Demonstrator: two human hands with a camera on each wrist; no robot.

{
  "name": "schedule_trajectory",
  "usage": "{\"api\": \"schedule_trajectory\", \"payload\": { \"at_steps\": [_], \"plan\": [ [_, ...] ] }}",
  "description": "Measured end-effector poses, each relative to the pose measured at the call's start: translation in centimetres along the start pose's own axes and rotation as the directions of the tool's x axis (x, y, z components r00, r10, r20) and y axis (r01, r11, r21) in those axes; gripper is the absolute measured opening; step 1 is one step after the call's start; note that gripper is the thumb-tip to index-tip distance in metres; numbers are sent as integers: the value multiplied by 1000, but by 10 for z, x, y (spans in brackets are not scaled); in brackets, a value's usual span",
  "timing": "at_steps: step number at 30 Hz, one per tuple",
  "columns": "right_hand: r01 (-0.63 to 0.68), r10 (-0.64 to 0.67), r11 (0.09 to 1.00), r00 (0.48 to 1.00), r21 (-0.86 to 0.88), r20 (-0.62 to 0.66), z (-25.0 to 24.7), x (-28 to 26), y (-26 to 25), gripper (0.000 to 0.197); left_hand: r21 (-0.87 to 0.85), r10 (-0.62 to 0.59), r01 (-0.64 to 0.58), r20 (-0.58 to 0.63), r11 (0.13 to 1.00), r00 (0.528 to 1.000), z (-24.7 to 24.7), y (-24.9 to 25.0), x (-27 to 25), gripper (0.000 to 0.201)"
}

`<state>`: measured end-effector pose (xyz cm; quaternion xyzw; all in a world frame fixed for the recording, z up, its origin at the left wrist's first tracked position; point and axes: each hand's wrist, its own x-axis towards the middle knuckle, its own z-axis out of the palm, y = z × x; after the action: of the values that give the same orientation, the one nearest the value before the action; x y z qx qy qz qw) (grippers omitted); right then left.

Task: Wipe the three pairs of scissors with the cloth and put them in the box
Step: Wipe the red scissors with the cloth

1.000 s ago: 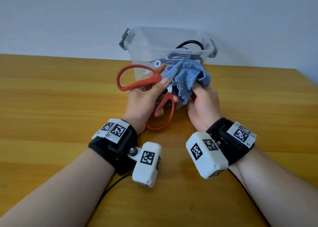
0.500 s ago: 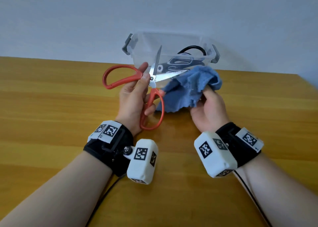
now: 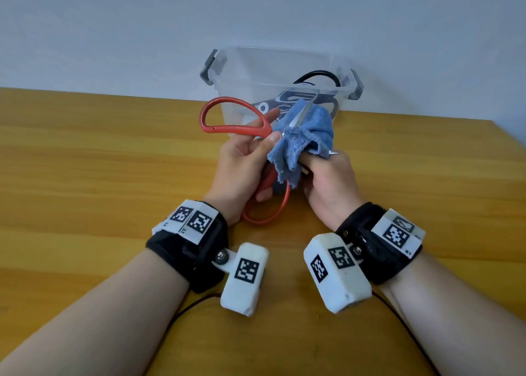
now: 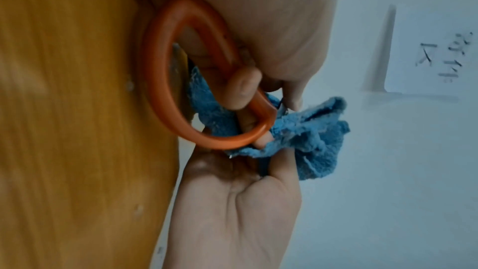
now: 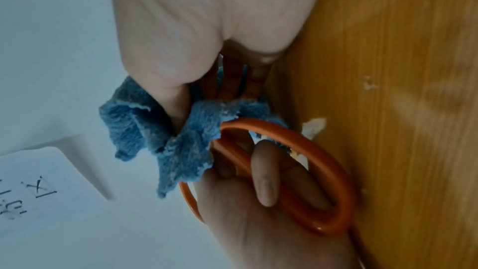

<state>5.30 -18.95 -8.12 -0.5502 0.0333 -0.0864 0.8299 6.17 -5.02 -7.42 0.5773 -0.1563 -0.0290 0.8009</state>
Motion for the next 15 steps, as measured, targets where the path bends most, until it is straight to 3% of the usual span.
{"api": "schedule_trajectory", "payload": {
  "at_steps": [9,13,15],
  "plan": [
    [25,-10,993,993,118,-119,-4,3,-7,10,-68,-38,30,-111,997,993,5,4,-2,14],
    [69,35,945,950,319,-309,-31,19,-16,9,-189,-75,34,-214,981,974,-7,13,2,17],
    [101,33,916,946,389,-324,-41,24,-18,22,-223,-83,29,-236,974,968,-14,15,3,19]
  ]
}}
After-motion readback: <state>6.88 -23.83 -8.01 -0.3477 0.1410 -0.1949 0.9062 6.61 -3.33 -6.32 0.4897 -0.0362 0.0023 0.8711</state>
